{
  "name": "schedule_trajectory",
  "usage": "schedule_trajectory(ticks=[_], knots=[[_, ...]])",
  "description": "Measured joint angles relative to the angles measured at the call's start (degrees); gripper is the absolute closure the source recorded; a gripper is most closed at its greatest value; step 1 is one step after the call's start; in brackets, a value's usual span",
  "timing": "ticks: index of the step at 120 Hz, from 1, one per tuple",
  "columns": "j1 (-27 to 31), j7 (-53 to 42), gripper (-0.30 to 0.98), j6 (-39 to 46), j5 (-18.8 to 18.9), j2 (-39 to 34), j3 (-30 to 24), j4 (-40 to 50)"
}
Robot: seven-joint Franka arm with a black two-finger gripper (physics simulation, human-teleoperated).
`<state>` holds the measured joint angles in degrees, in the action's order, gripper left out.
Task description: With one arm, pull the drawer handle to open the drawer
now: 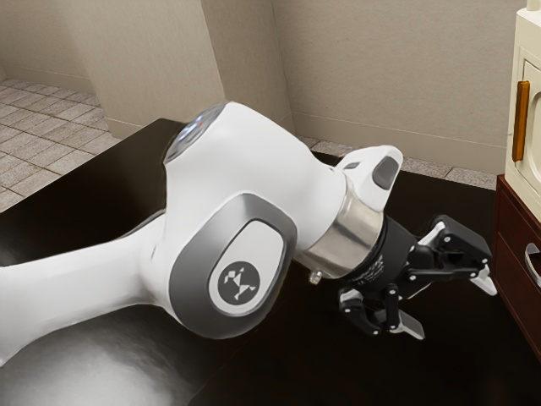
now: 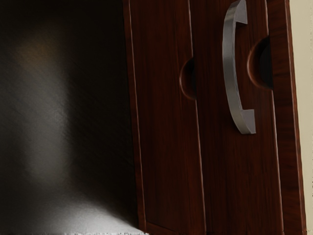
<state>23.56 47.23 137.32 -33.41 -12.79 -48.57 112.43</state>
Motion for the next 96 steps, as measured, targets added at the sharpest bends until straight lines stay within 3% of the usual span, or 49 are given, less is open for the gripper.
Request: schedule_trajectory(ticks=[20,49,74,96], knots=[[-0.1,-0.7,0.00,1.1,3.1,3.7,-0.9,-2.0],[-0.3,-1.4,0.00,2.5,4.0,5.1,-1.1,-1.8],[-0.5,-2.3,0.00,5.2,5.4,11.2,-1.1,-3.9],[-0.7,-3.0,0.00,7.1,10.7,14.1,-1.0,-5.8]])
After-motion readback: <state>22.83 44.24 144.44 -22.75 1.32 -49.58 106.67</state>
